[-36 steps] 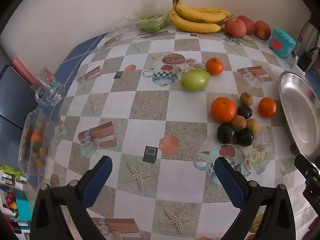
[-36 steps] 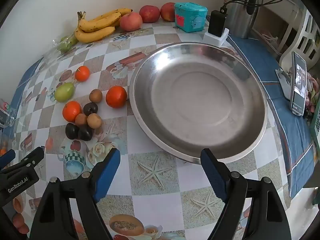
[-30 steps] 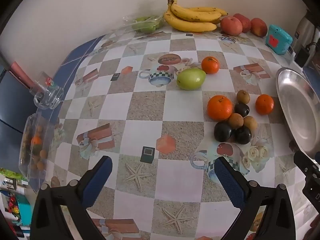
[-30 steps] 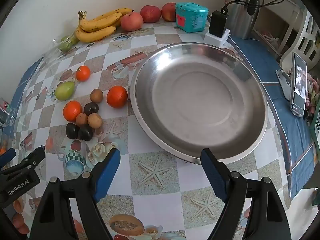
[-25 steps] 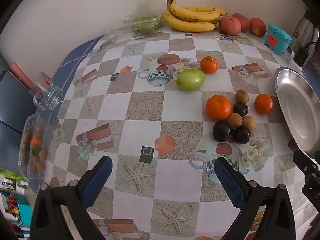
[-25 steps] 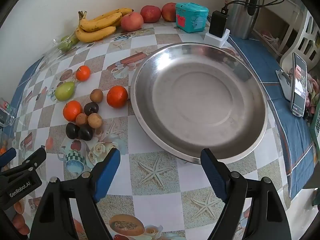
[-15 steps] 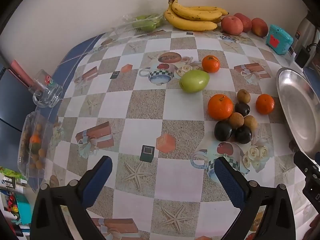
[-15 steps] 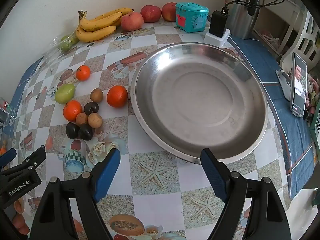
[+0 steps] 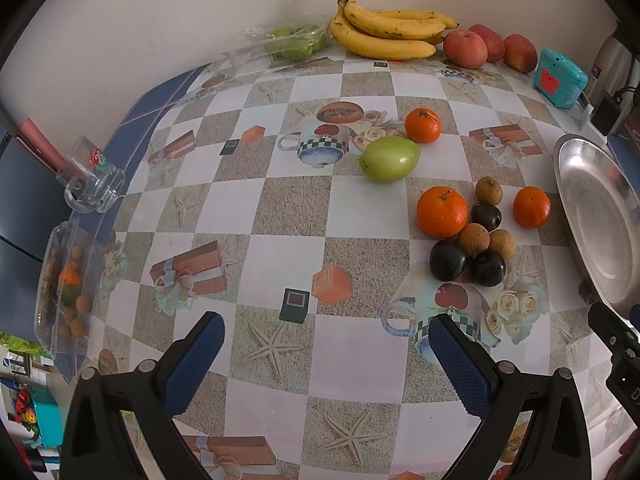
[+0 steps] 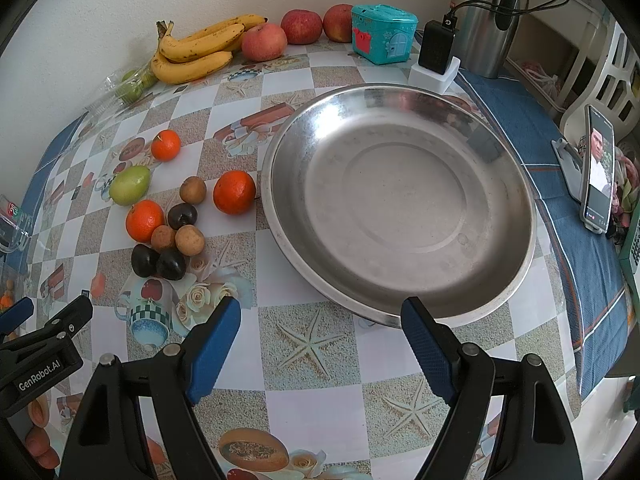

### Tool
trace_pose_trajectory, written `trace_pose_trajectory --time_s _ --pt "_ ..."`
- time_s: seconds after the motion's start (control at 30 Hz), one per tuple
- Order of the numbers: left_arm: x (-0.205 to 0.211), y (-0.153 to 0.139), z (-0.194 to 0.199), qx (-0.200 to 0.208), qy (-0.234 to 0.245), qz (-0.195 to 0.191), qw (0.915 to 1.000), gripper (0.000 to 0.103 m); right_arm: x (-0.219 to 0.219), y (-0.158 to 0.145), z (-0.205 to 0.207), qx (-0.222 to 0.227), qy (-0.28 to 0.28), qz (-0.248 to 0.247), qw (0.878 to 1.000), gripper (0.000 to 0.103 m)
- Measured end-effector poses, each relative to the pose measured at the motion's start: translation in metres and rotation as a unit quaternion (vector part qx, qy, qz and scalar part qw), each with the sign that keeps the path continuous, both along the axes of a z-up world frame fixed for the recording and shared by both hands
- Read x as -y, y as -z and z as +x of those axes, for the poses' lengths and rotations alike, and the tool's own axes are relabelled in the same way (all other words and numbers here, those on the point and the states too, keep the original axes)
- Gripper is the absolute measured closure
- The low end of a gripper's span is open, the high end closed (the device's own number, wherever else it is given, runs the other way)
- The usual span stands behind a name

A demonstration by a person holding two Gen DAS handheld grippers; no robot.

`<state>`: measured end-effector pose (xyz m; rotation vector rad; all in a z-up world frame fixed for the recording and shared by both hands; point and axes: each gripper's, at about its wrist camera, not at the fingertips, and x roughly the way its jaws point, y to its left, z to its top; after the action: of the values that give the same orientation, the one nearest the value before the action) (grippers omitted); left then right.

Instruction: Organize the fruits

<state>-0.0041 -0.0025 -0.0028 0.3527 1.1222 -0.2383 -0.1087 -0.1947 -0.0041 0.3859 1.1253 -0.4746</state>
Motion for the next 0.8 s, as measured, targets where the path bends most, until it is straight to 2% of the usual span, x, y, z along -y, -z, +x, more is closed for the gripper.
trace_pose_trajectory --time_s 0.8 --pt "-0.0030 0.0043 -0.0016 -0.003 -0.001 0.000 1.0000 0.000 0.0000 0.0003 0.0000 -0.001 0.000 0.000 1.000 0.020"
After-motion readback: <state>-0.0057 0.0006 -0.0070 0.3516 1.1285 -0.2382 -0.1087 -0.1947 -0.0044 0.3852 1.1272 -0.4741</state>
